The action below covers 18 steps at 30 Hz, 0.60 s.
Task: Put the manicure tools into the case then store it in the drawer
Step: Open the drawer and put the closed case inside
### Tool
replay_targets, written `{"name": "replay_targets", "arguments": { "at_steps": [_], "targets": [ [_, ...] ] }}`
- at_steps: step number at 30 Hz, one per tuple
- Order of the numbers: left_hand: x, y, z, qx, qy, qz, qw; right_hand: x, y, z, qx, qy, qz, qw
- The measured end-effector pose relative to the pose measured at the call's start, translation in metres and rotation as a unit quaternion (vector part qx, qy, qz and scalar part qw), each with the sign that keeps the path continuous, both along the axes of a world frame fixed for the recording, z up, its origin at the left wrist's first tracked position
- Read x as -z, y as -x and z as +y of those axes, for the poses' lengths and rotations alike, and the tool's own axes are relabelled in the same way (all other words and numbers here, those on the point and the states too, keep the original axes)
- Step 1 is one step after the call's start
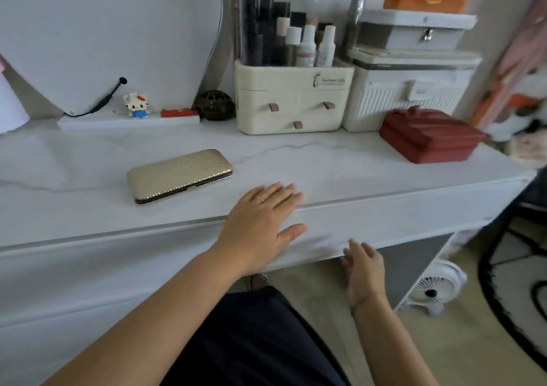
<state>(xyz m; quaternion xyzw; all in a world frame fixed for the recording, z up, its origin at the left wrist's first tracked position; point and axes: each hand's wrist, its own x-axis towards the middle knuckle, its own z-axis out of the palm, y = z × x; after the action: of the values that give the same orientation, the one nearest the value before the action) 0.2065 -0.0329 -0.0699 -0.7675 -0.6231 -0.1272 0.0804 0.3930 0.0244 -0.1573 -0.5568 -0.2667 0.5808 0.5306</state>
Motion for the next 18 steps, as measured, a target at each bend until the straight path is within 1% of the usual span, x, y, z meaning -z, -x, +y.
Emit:
{"name": "replay_targets", "arguments": {
  "at_steps": [2, 3, 8, 10, 12, 17, 18],
  "targets": [
    [0.005, -0.004, -0.001, -0.009, -0.027, 0.021, 0.999, 0.0, -0.002, 0.007, -0.052, 0.036, 0.117, 0.991],
    [0.006, -0.004, -0.001, -0.013, -0.039, 0.028, 0.999, -0.004, -0.002, 0.007, -0.065, 0.047, 0.156, 0.984],
    [0.014, -0.007, -0.005, -0.028, -0.058, 0.023, 0.998, -0.014, -0.016, 0.004, -0.089, 0.094, 0.301, 0.945],
    [0.015, -0.008, -0.006, -0.037, -0.056, 0.028, 0.997, -0.011, -0.021, 0.004, -0.094, 0.107, 0.328, 0.934],
    [0.016, -0.01, -0.006, -0.043, -0.056, 0.028, 0.997, -0.005, -0.023, 0.004, -0.106, 0.114, 0.33, 0.931],
    [0.02, -0.012, -0.004, -0.05, -0.058, 0.001, 0.997, 0.013, -0.03, 0.0, -0.11, 0.095, 0.33, 0.933],
    [0.02, -0.013, -0.004, -0.05, -0.06, -0.006, 0.997, 0.015, -0.032, -0.002, -0.111, 0.092, 0.311, 0.939]
  ]
}}
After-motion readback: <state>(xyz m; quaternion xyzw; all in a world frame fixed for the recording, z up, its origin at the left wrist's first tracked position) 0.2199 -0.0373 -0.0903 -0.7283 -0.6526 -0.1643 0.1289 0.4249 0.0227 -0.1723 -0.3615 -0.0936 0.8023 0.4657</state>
